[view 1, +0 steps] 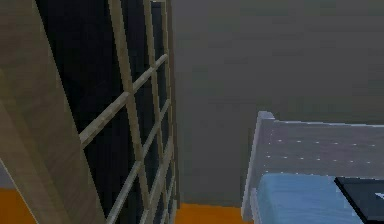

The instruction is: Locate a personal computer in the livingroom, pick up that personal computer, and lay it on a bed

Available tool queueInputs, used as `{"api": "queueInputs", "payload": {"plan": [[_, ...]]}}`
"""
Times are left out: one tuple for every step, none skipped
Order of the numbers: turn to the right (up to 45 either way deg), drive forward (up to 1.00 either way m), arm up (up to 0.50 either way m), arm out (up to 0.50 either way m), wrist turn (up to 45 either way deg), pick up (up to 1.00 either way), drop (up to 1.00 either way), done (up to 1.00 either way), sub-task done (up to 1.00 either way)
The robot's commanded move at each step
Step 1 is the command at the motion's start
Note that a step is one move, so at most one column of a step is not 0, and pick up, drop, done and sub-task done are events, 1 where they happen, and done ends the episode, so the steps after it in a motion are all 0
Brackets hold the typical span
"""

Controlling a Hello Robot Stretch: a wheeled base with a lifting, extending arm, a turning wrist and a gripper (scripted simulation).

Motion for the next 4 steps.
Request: {"api": "queueInputs", "payload": {"plan": [[0.0, 0.00, 0.00, 0.00, 45.0, 0.00, 0.00, 0.00, 0.00], [0.0, 0.00, -0.24, 0.00, 0.0, 0.00, 0.00, 0.00, 0.00], [0.0, 0.00, -0.32, 0.00, 0.0, 0.00, 0.00, 0.00, 0.00], [0.0, 0.00, 0.00, 0.00, 0.0, 0.00, 1.00, 0.00, 0.00]]}}
